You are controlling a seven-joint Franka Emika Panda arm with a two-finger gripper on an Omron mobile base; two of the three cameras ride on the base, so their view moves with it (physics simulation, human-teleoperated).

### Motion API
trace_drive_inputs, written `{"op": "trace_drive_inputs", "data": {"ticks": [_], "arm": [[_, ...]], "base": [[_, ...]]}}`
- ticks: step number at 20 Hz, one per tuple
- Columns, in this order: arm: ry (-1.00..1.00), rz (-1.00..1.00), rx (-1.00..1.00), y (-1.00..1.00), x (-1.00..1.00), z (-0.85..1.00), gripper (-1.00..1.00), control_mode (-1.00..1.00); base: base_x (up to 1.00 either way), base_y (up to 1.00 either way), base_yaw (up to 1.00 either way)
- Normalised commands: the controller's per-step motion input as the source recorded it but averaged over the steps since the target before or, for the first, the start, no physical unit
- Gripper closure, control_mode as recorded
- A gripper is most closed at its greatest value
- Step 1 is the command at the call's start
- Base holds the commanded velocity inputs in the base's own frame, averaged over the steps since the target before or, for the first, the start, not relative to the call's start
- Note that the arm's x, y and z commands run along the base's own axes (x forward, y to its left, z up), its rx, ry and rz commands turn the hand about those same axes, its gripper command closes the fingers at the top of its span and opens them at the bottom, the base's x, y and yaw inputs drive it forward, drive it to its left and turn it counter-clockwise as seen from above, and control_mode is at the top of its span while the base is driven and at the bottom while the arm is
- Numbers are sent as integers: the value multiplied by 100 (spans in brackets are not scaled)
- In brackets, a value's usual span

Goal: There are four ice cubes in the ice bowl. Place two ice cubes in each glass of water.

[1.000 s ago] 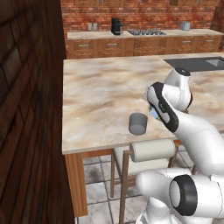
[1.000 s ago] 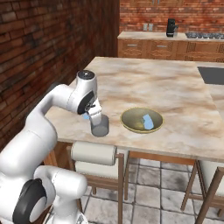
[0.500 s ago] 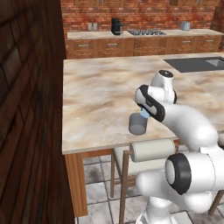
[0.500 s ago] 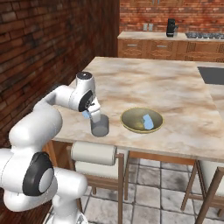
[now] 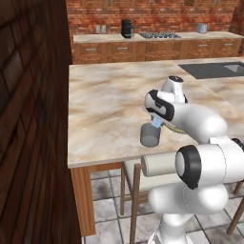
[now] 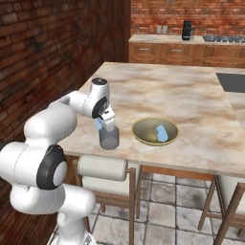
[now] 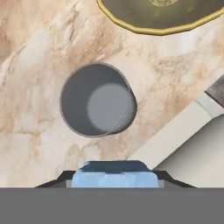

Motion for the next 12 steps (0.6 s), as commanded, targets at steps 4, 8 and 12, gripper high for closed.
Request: {"op": "trace_drive_inputs", "data": {"ticks": [4,8,12], "arm": [[0,6,-1,-6,10,-28,100,-100],[0,5,-2,-1,23,-28,100,-100],[0,5,0,0,38,-17,100,-100]], "base": [[0,0,0],[0,0,0],[0,0,0]]}}
